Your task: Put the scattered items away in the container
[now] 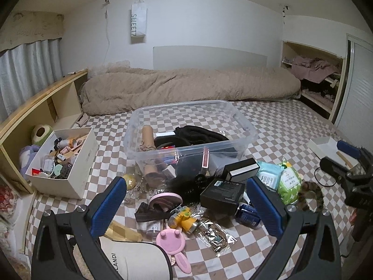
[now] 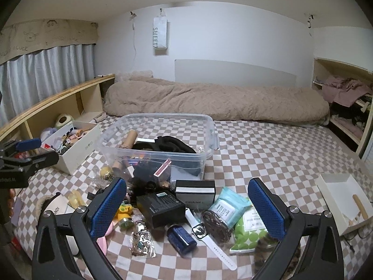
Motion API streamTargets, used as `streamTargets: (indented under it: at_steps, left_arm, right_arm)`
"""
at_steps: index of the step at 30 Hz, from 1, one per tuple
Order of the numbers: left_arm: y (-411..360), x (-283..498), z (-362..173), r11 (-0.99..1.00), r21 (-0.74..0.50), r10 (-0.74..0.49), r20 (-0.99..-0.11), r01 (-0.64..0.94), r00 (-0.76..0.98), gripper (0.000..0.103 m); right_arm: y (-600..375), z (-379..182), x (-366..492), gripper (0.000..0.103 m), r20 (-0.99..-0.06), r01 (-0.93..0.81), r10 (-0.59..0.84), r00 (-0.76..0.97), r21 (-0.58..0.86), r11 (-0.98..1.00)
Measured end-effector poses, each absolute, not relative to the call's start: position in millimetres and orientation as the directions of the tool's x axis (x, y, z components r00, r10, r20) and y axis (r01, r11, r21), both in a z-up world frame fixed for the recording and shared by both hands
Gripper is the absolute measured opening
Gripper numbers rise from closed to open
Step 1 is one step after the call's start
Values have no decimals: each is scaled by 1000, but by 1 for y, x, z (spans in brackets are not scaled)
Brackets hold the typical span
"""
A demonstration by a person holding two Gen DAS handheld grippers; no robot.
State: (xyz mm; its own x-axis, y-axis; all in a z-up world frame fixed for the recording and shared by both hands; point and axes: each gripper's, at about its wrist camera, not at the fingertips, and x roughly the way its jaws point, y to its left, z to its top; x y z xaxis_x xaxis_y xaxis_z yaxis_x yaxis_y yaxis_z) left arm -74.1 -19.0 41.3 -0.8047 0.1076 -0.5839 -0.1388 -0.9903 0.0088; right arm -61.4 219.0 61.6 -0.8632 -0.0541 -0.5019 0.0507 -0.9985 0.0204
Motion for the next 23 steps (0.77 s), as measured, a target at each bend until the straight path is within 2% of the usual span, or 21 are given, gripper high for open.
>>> streamTargets:
  at_steps: [23]
  left_arm:
    - [-16, -74, 33, -990, 23, 99, -599, -141, -794, 103]
  right_arm:
    - [222, 56, -57, 103, -520, 29, -36, -853, 22, -999]
